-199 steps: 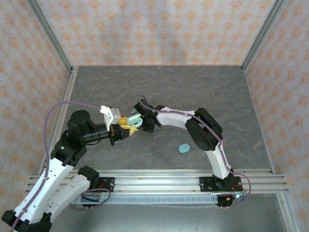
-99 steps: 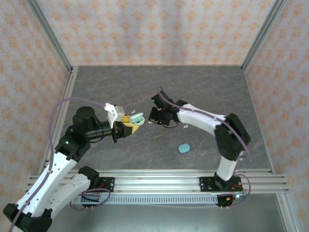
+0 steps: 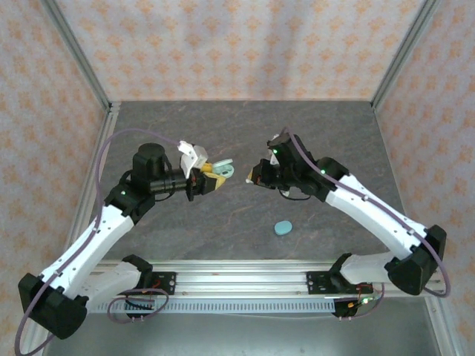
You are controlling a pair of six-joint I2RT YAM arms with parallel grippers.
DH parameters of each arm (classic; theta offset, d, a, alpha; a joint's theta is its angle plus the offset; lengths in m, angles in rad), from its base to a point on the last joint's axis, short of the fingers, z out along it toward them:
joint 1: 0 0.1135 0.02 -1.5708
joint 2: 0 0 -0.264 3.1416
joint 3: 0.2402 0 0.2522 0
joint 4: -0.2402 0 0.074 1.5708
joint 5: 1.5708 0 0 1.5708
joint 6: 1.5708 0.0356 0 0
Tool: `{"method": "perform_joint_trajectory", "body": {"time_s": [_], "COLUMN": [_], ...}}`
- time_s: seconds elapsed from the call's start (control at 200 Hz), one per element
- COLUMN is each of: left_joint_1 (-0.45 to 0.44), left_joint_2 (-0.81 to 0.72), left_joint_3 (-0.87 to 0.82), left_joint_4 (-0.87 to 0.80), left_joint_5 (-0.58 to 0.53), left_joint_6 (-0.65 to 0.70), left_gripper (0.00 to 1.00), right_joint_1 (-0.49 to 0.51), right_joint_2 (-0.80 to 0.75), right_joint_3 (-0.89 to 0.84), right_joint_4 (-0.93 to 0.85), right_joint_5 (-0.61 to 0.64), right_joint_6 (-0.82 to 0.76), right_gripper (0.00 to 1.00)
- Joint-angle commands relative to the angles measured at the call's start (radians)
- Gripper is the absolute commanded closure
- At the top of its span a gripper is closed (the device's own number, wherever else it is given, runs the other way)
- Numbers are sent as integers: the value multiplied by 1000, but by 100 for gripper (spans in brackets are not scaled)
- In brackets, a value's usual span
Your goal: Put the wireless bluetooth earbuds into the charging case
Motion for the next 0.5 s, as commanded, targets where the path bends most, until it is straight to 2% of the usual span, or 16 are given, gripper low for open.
{"method": "perform_joint_trajectory", "body": {"time_s": [0.0,0.2,0.495], "left_joint_1": [-19,-69,-134], "left_joint_2": [8,34,57], "left_joint_3": [27,21,35], "left_joint_4": [62,93,111], "left_joint_5": [-3,-31,-75], "left_joint_6": [50,92,154], "left_gripper": [99,100,100], "right_joint_1": [39,104,114], "right_joint_2": [-60,-100,-100], "right_joint_3": [6,51,101], "right_joint_4": [-37,-48,-52], "right_joint_5": [-20,-9,-27], "right_joint_6": [-16,-16,-13], "right_gripper": [98,98,99]}}
